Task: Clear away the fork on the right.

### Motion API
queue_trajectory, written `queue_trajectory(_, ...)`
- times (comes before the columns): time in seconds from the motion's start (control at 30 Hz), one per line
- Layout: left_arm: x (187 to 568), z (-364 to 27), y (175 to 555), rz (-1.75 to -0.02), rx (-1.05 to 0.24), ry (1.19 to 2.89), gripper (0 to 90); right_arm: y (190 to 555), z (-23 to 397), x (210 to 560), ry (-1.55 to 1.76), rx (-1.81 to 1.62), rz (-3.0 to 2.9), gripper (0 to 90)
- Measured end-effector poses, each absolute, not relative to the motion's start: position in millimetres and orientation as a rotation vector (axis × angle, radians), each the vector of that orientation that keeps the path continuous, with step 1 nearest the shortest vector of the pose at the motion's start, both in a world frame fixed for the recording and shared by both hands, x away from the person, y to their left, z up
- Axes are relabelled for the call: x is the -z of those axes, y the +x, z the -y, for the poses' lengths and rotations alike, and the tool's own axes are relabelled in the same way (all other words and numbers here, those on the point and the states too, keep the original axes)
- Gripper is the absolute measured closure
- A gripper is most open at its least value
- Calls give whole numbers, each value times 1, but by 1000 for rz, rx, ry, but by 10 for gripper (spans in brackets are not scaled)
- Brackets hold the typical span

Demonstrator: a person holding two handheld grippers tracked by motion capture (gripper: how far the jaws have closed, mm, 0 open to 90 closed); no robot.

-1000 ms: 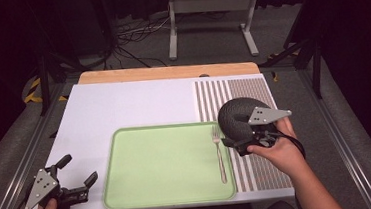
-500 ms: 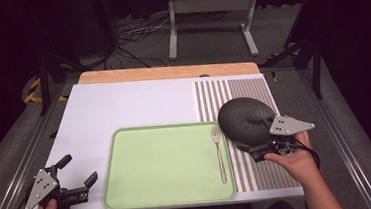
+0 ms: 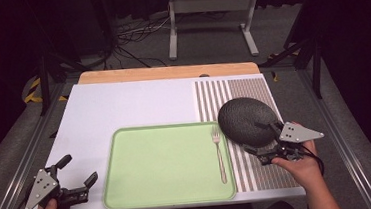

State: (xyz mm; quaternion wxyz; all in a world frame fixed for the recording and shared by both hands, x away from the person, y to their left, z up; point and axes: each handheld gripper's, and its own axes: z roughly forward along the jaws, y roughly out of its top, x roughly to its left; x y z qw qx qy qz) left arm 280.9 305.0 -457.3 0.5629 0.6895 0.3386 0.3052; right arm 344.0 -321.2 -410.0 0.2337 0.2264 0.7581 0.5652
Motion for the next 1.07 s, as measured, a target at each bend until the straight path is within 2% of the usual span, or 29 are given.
queue_trajectory(0.67,456,-305,280,-775,-718,1606,0,339,340,453,711,-1666,-2043,123)
queue_trajectory(1.07,456,-306,280,-771,-718,1608,1,339,341,454,733,-1641,-2039,116)
